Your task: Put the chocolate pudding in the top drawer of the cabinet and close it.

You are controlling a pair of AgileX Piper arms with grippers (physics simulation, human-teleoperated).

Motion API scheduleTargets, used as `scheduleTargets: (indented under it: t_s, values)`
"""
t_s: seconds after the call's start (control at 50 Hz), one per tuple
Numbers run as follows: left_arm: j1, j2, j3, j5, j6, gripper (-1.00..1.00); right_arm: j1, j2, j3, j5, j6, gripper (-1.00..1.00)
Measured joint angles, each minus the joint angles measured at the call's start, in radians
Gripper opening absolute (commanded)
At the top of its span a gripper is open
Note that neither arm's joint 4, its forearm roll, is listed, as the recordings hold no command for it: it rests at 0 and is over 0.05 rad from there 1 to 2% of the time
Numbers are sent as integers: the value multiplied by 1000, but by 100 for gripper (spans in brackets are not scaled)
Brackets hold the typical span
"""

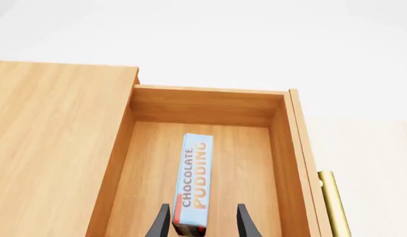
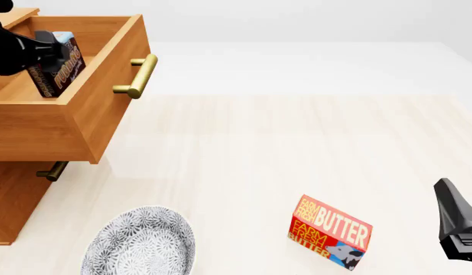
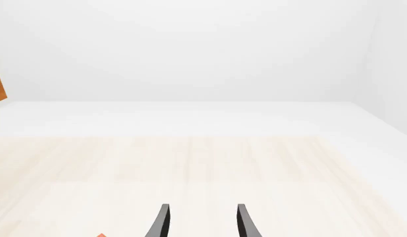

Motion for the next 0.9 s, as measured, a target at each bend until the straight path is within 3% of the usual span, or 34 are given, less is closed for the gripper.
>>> scheduleTargets:
  t_s: [0.9]
  values:
    - [-92, -138, -90, 103, 26, 100, 0, 0, 0, 0, 0, 100]
